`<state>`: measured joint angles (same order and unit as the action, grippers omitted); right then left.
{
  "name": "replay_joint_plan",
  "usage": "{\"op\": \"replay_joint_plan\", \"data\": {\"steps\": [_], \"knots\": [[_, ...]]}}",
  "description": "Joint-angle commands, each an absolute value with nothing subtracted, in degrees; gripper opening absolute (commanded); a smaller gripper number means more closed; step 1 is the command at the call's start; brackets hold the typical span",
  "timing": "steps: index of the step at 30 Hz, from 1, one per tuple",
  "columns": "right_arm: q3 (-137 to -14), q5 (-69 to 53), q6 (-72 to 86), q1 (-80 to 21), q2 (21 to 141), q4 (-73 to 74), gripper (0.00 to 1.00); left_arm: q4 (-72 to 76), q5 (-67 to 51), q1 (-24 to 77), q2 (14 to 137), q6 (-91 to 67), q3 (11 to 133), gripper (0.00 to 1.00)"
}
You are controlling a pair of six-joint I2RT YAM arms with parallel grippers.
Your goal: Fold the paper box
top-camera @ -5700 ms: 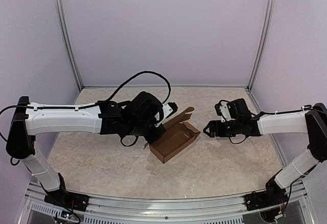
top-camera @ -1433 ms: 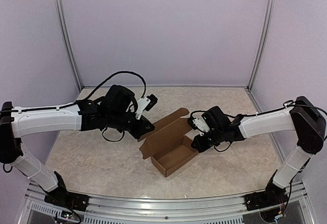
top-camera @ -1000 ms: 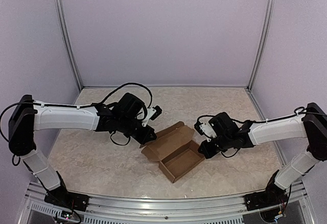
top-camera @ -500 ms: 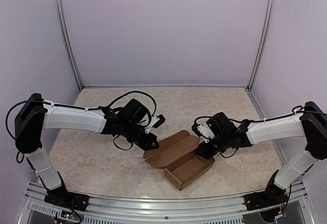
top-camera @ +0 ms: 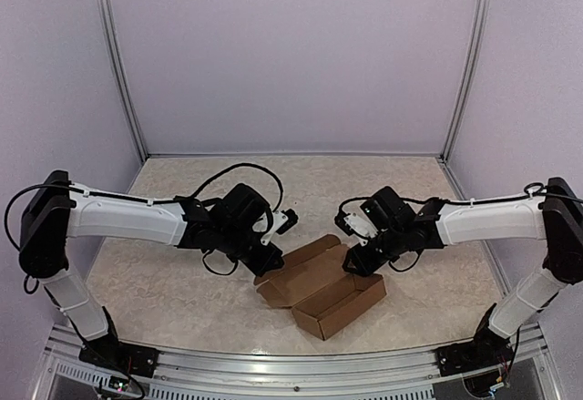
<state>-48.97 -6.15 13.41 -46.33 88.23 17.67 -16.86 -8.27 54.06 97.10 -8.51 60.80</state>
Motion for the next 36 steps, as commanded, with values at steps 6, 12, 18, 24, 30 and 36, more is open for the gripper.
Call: {"op": "replay_joint_plan", "data": {"steps": [6,12,18,24,30,36], "knots": [[-50.6,-6.4,14.5,-47.2,86.9,25.7,0.33,-15.3,-1.4,55.2,94.0,-7.3,59.4,0.00],[-50.5,-5.6,15.8,-47.2,84.7,27.9,0.36,-15.6,2.8,55.9,92.8,-6.9,59.2,0.00],[-51.0,-5.2,17.8,-47.1,81.7,28.2,0.44,-15.9,10.9,59.8,90.4,-5.0,59.6,0.00],[-52.0,-2.8,18.9,-47.1,81.5,29.4,0.48,-16.1,16.6,63.2,88.3,-3.8,59.9,0.00],[-51.8,-1.5,18.8,-47.2,83.0,29.6,0.48,-16.8,20.7,65.9,86.3,-2.7,60.3,0.00],[-51.1,0.2,18.8,-47.2,84.5,28.0,0.46,-18.2,22.2,67.3,86.7,-2.2,61.3,0.00]]}}
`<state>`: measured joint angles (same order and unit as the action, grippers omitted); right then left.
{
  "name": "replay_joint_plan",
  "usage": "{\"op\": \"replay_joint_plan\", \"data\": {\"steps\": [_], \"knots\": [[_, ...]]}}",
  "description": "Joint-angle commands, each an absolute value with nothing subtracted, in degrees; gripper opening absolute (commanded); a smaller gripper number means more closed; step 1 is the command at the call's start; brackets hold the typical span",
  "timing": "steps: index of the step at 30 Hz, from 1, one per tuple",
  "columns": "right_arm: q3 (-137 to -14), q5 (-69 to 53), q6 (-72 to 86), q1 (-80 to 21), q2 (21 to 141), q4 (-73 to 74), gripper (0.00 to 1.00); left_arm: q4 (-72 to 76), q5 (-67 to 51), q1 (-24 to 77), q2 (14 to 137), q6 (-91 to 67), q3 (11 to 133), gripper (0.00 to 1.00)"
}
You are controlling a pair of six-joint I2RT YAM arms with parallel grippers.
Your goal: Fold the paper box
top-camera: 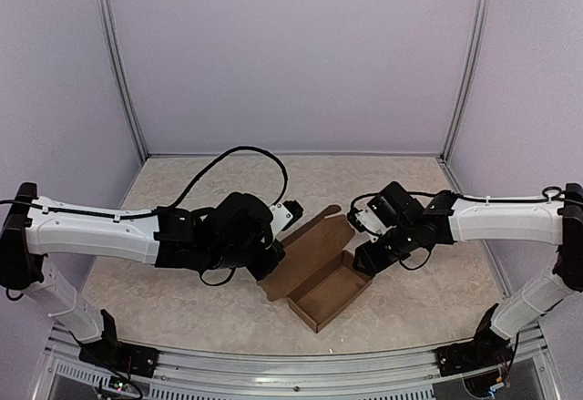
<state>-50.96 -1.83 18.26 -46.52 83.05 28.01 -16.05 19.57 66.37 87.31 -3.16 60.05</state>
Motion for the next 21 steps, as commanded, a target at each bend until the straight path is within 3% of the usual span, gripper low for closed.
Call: {"op": "replay_joint_plan", "data": {"steps": [1,21], "knots": [[-51.0,0.9,18.7,-47.2,84.7,27.5,0.45,-18.5,22.4,67.5,87.0,-2.1,61.6,0.00],[-53.2,-1.2,16.5,-46.6,93.9,21.9,0.25,-20.7,23.8,68.3,88.8,-2.4,63.2,0.00]]}}
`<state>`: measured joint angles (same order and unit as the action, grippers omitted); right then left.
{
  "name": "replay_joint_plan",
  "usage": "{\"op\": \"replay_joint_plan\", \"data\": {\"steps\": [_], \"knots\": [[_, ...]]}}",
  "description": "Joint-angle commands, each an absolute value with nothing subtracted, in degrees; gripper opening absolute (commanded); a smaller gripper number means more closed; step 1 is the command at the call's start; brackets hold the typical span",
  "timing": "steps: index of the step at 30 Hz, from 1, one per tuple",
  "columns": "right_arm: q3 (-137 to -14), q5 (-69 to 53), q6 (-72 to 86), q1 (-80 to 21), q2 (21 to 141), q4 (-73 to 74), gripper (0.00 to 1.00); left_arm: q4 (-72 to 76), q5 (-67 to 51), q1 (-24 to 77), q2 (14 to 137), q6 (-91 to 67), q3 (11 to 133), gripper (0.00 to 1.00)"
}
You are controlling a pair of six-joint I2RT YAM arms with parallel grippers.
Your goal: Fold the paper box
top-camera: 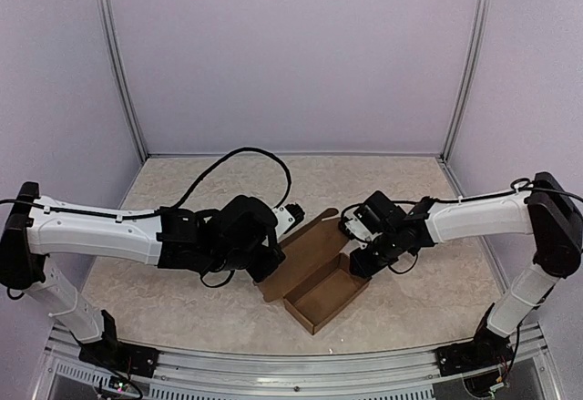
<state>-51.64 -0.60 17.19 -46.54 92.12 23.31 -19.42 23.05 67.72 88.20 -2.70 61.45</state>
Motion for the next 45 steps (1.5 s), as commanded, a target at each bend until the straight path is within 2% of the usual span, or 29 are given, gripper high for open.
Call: {"op": "replay_joint_plan", "data": {"steps": [1,4,8,9,18,28,36,45], "knots": [[-53.3,-1.1,16.4,-46.6,94.5,21.8,0.22,-20.7,23.9,68.3,88.8,-2.4,63.2,0.00],[-53.5,-1.3,16.3,-46.6,95.7,21.4,0.17,-20.8,24.1,68.3,88.8,-2.3,63.2,0.00],[-53.3,-0.5,16.0,-46.8,96.5,21.0,0.01,-21.2,24.4,68.3,88.9,-2.0,63.4,0.00],[-53.2,-0.4,16.0,-47.0,96.7,20.9,0.00,-21.2,24.5,68.3,89.0,-2.0,63.5,0.00],[-50.0,6.3,17.2,-48.6,95.3,18.2,0.00,-21.7,25.2,68.3,89.4,-1.5,64.0,0.00],[-45.7,8.2,16.7,-49.3,88.9,14.3,0.00,-22.2,24.9,66.8,87.0,-1.6,61.7,0.00],[-46.2,15.7,14.6,-51.9,87.0,14.4,0.00,-22.1,24.3,66.4,84.7,-2.0,60.6,0.00],[-47.0,12.7,15.4,-52.0,87.1,14.0,0.00,-21.3,24.5,66.4,83.8,-2.0,59.4,0.00]]}}
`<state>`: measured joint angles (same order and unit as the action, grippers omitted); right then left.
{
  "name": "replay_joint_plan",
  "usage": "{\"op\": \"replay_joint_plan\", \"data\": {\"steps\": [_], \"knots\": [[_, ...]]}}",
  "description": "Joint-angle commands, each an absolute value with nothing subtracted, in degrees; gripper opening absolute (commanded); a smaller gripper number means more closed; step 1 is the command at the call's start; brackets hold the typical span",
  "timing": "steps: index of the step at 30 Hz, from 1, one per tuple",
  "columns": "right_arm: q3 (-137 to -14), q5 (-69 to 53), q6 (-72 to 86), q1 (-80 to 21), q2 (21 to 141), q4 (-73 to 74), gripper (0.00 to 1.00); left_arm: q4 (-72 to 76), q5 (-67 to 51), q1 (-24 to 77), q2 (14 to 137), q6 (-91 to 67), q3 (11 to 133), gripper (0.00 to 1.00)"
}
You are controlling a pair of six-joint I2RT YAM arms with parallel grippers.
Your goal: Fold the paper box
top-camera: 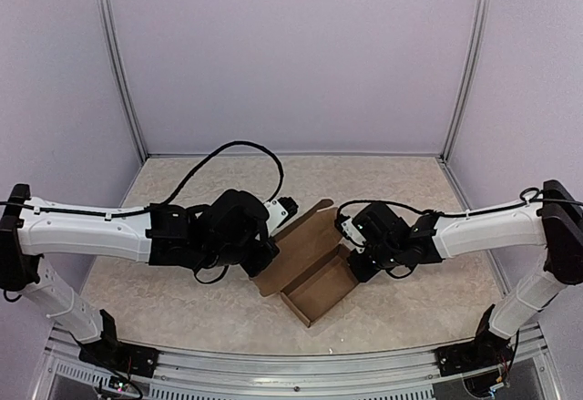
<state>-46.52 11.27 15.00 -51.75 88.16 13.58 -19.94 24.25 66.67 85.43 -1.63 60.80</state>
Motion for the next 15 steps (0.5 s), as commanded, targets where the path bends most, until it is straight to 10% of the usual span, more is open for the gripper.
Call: {"op": "replay_joint_plan", "data": {"steps": [1,15], "knots": [[-47.1,13.0,15.5,-51.9,87.4,14.2,0.00,-21.2,24.5,66.4,83.8,-2.1,59.3,0.00],[-49.0,10.7,18.6,-52.0,92.0,15.1,0.13,-21.0,24.7,66.3,83.8,-2.0,59.3,0.00]]}}
